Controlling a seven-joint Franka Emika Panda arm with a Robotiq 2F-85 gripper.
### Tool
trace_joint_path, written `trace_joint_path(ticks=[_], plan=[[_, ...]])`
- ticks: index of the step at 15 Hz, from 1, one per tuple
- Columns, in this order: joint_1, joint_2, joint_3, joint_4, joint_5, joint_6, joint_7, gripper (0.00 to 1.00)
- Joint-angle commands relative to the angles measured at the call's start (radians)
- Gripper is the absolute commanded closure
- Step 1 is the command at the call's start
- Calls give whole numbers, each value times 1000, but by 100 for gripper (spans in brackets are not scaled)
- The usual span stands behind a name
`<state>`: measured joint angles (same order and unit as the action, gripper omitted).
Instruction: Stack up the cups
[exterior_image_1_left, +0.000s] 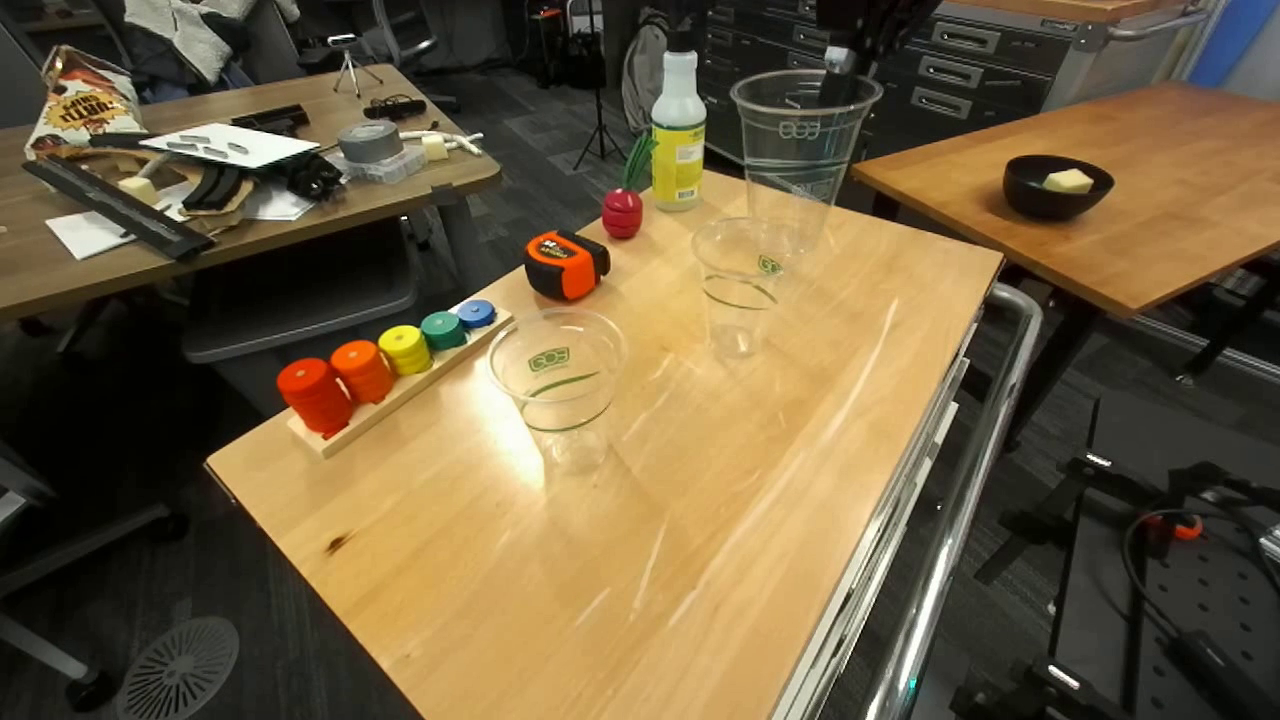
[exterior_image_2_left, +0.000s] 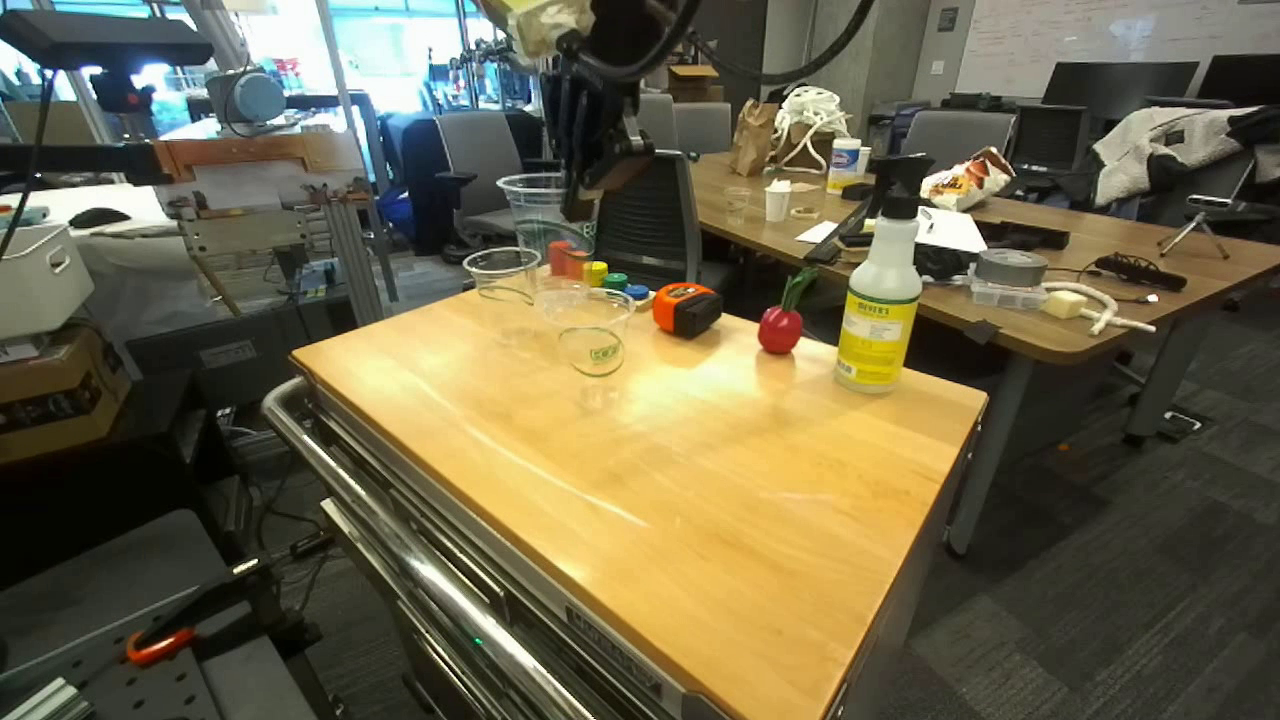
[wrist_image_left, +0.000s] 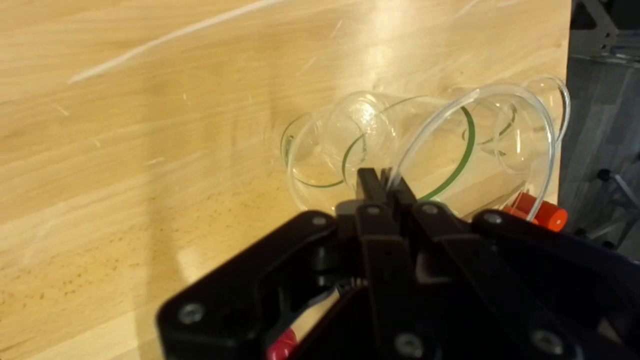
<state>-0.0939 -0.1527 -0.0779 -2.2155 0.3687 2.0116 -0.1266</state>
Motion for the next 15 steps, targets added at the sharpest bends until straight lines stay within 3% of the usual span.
trace_joint_path(ticks=[1,15], plan=[[20,-35,-5,-57,5,29,-34,99],[45,10,-7,-59,4,148,-183,99]])
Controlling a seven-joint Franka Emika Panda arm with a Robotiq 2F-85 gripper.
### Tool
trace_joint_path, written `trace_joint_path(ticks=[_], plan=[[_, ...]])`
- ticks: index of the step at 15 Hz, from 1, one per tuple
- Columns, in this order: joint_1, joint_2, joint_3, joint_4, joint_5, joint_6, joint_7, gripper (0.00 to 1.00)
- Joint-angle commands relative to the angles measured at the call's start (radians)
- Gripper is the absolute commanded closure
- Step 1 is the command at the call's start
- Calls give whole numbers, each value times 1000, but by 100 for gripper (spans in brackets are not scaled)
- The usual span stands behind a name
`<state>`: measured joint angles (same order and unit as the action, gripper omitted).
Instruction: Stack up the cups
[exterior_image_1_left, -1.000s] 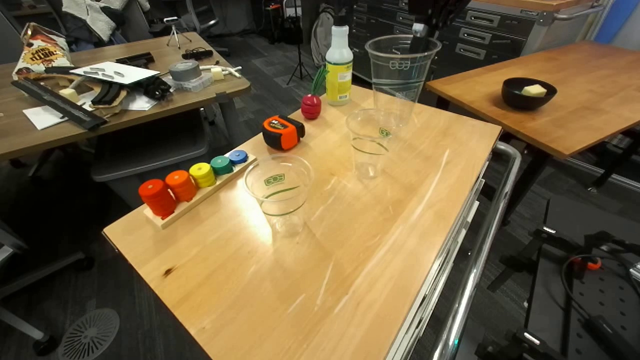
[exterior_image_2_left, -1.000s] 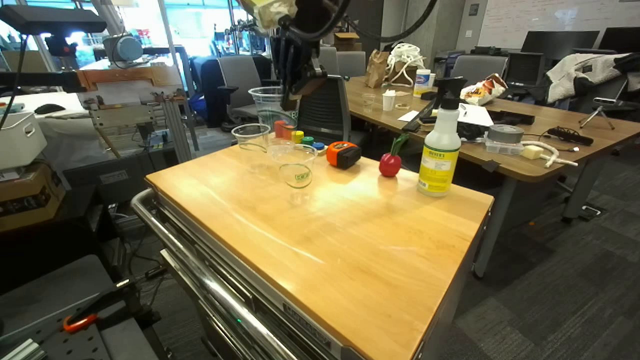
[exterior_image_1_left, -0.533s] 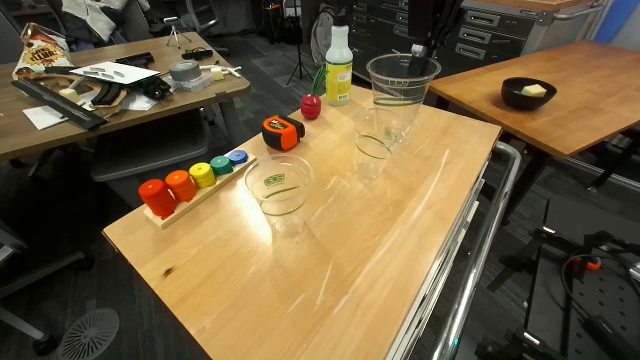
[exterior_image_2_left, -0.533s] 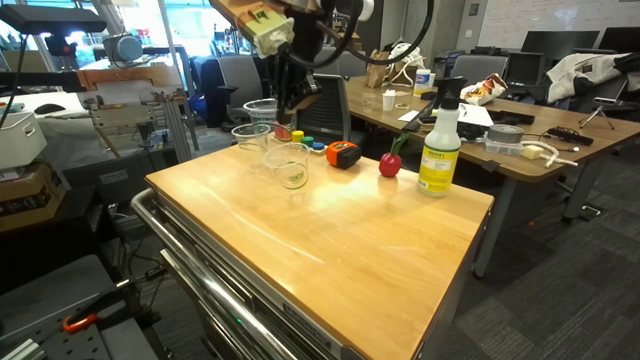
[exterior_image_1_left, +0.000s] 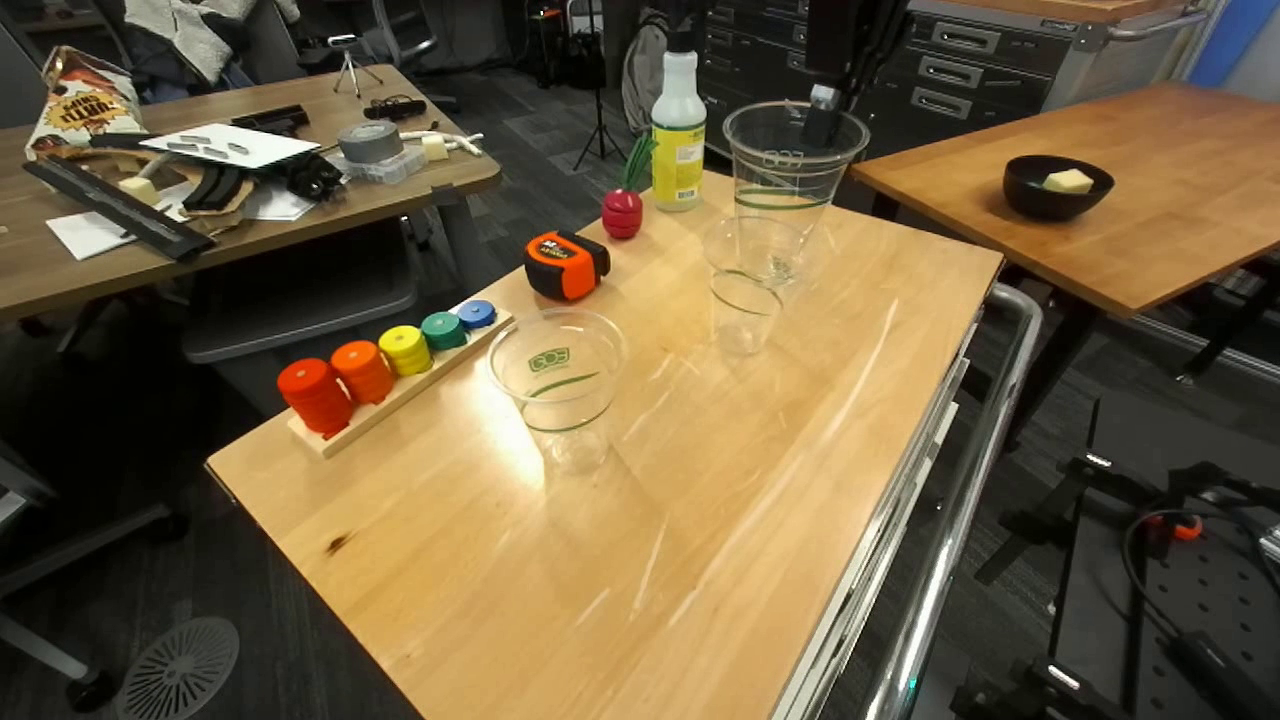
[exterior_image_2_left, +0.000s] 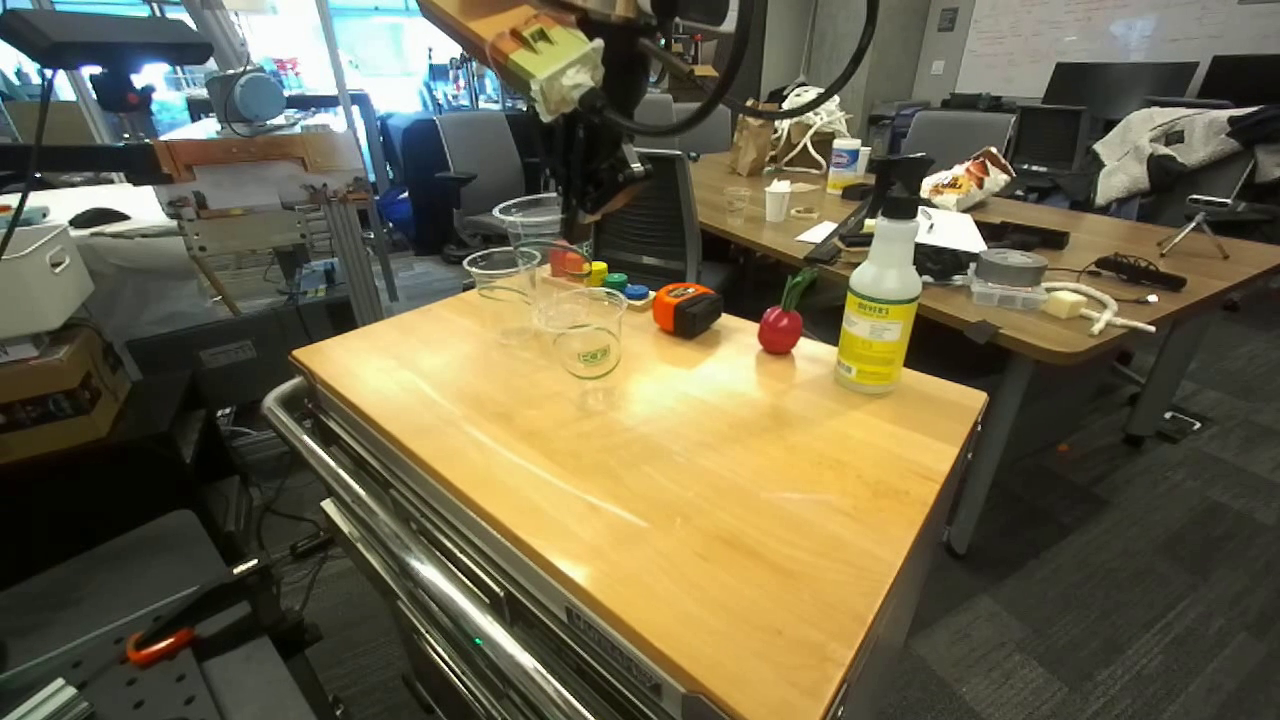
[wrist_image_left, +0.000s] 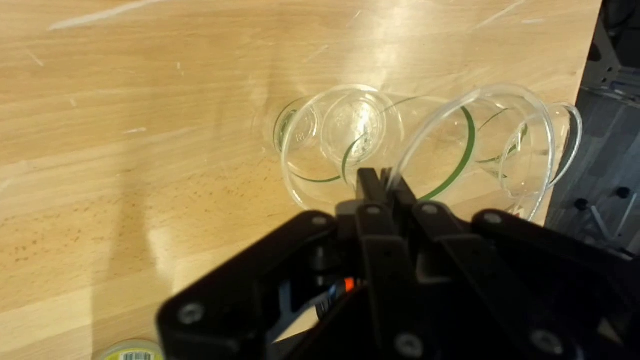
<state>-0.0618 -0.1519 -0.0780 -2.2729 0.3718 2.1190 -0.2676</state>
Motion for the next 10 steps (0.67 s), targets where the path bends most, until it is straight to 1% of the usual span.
trace_joint_path(ticks=[1,6,7,8,9,10], plan=[[12,20,-8,0,-2,45,-52,99],[8,88,-5,6,-10,56,-93,99],[7,99,-4,8,-10,59,-102,94],[5,109,-2,12,-10,65,-106,68],[4,117,-1,16,-6,72,-109,68],[3,120,-1,21,-4,78,-111,64]])
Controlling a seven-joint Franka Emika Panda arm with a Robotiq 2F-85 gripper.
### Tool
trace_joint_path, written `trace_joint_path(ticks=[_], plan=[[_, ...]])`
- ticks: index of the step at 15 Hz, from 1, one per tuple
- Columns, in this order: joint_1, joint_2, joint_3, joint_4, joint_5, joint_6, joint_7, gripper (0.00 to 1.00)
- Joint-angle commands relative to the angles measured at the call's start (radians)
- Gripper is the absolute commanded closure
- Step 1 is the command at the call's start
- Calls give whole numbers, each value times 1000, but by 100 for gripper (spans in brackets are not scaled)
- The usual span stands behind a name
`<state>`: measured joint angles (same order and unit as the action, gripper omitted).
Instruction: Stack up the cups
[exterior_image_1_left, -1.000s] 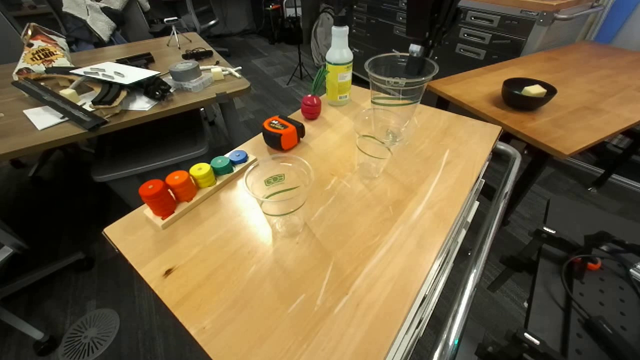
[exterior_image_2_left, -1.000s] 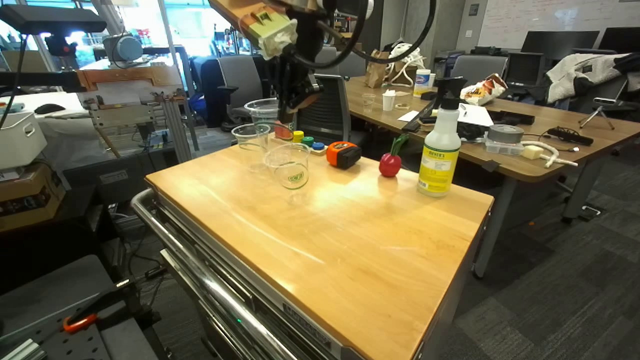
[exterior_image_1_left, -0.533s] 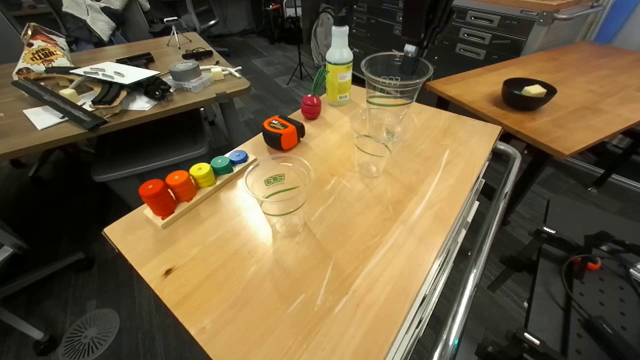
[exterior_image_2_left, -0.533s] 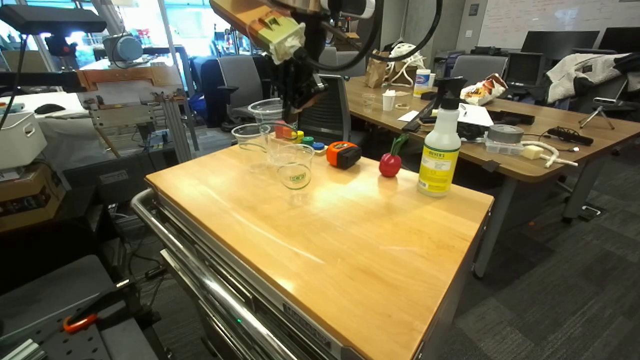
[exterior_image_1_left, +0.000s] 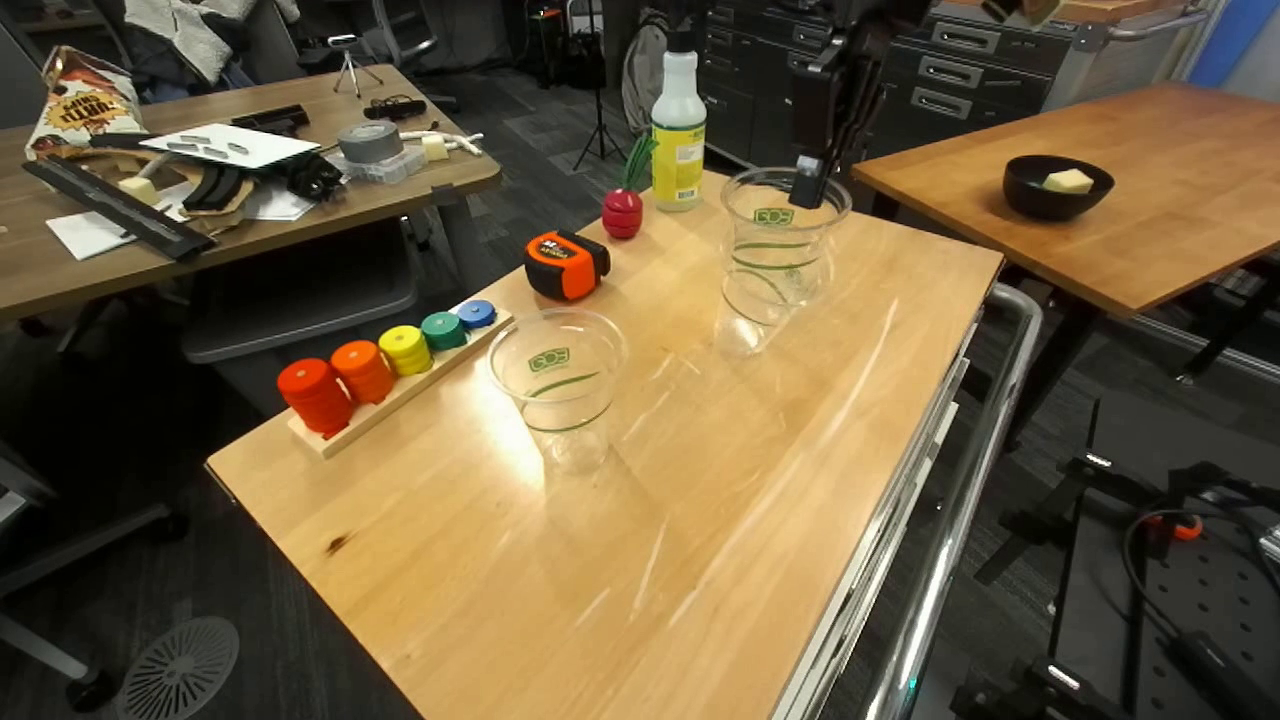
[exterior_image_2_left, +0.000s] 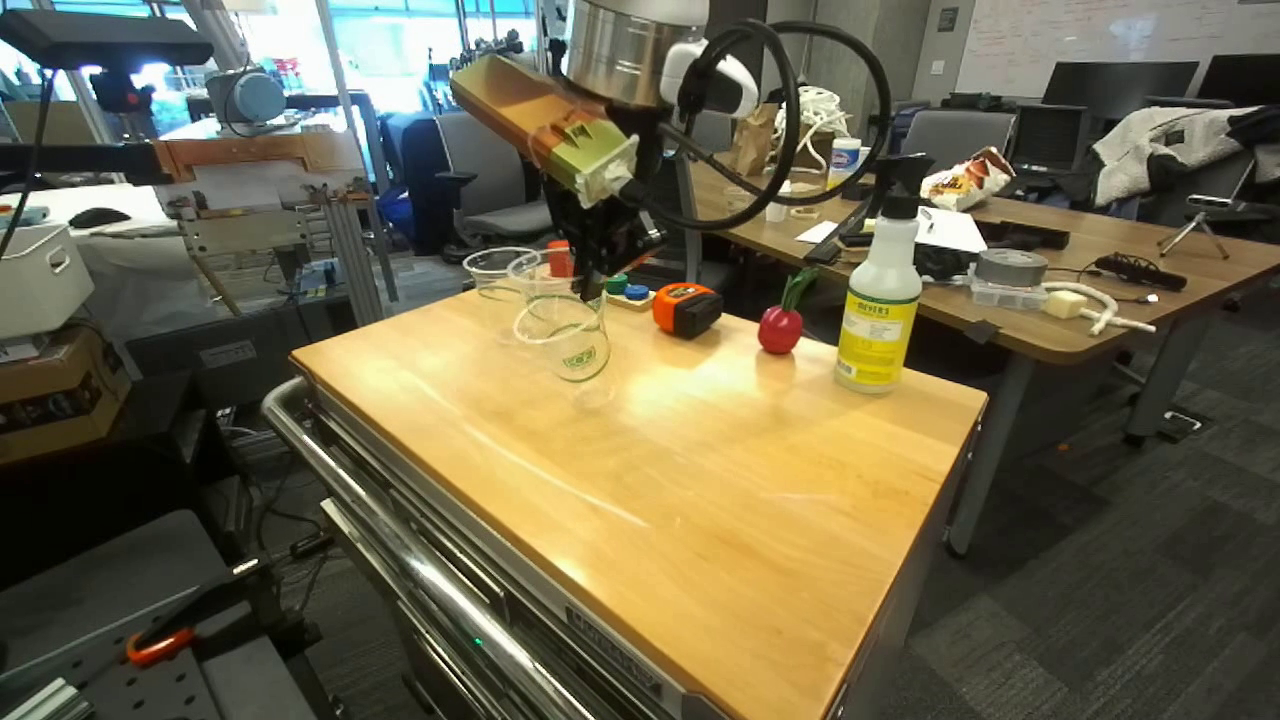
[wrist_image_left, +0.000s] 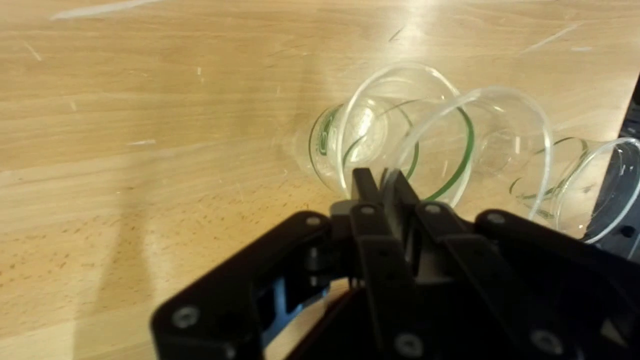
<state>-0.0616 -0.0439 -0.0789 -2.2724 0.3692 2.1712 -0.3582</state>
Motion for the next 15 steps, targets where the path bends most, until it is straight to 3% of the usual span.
trace_joint_path(ticks=[1,8,9,15], plan=[[2,15,1,27,0,32,-21,56],[2,3,6,63,-97,25,33,4],[3,10,6,69,-108,11,36,0],[10,90,24,93,-254,-39,88,0]])
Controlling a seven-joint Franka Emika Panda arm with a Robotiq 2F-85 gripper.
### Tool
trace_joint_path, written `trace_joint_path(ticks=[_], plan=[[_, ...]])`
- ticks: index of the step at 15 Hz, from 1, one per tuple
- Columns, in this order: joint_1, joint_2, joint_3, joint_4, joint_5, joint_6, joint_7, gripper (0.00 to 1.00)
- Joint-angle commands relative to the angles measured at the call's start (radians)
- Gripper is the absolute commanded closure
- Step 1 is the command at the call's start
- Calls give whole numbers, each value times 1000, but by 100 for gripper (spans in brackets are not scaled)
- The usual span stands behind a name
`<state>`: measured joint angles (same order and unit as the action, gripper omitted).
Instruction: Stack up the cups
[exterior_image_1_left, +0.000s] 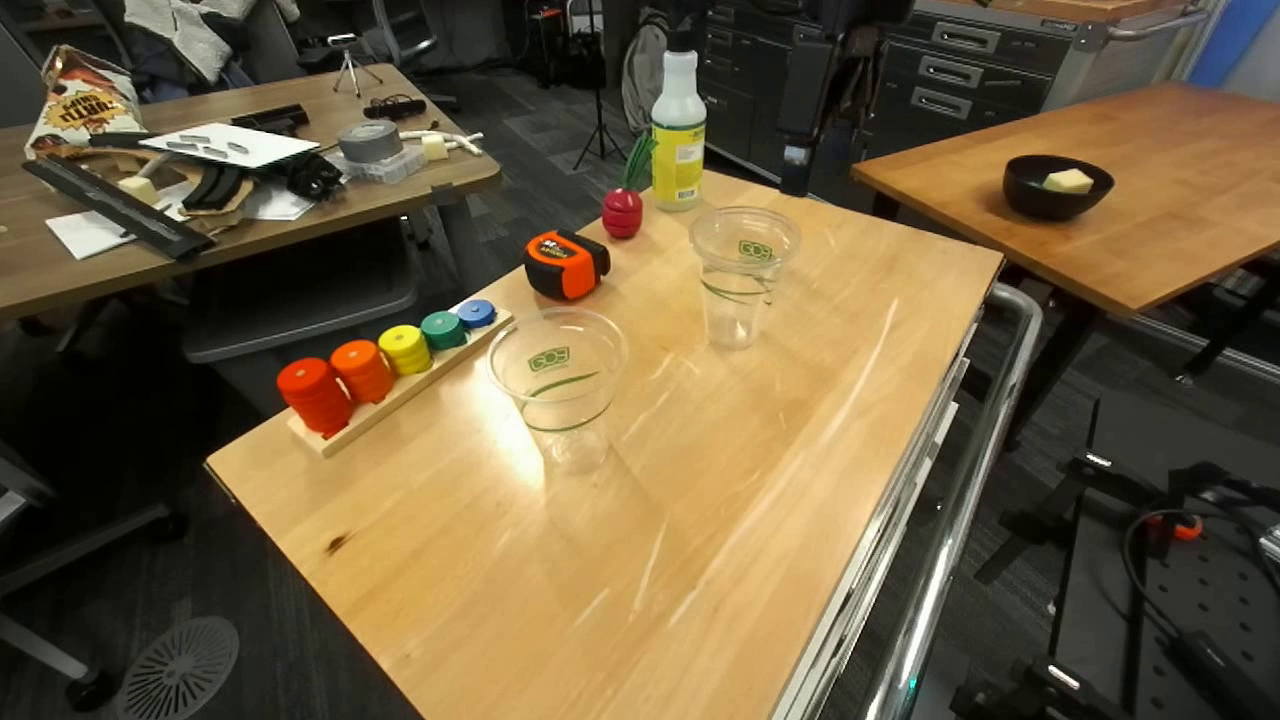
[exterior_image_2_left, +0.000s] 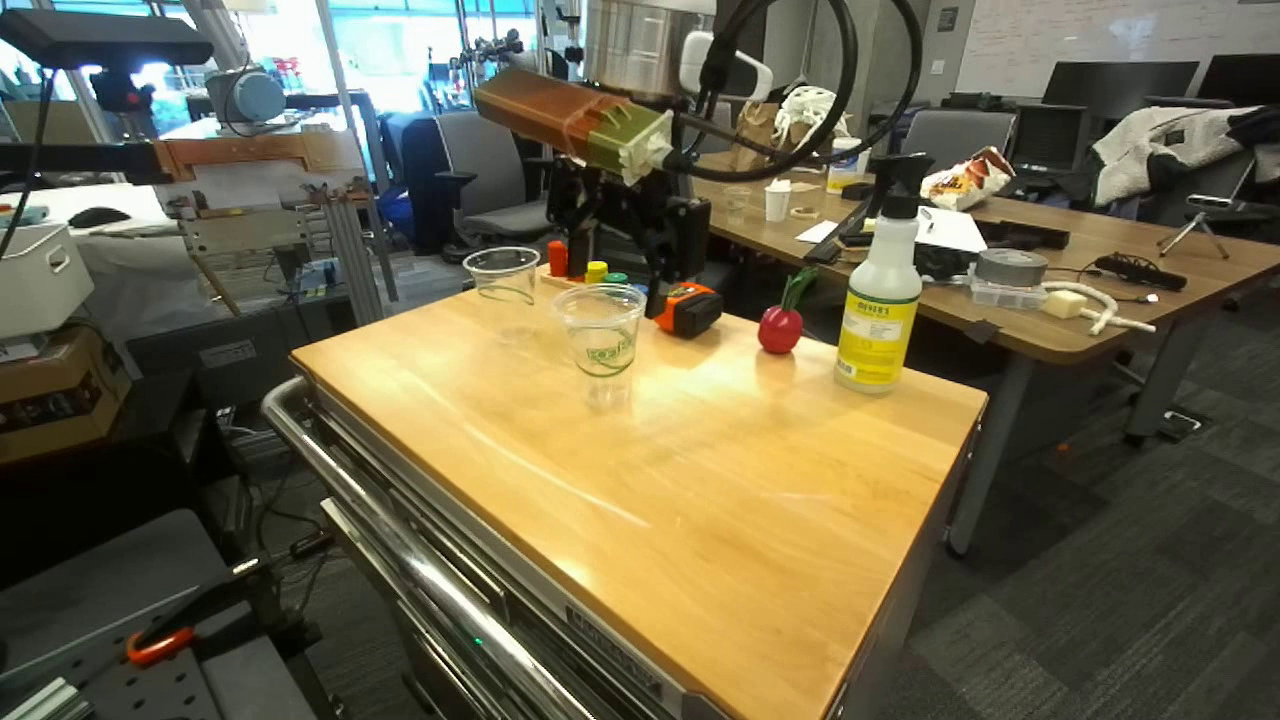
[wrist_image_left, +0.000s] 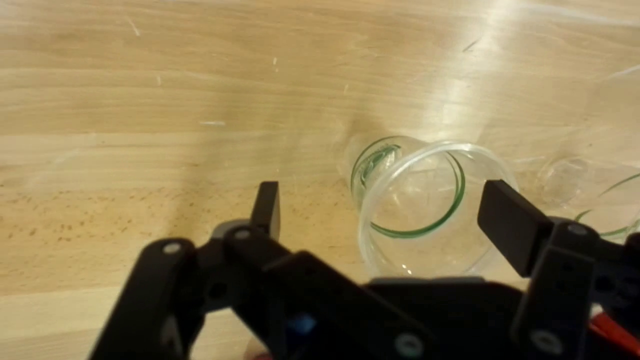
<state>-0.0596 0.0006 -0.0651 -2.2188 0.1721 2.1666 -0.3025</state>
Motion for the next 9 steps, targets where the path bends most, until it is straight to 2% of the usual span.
trace_joint_path(ticks=[1,8,9], plan=[[9,61,14,41,-64,-32,32,0],[7,154,30,99,-52,3,61,0],[6,163,30,107,-52,4,67,25]])
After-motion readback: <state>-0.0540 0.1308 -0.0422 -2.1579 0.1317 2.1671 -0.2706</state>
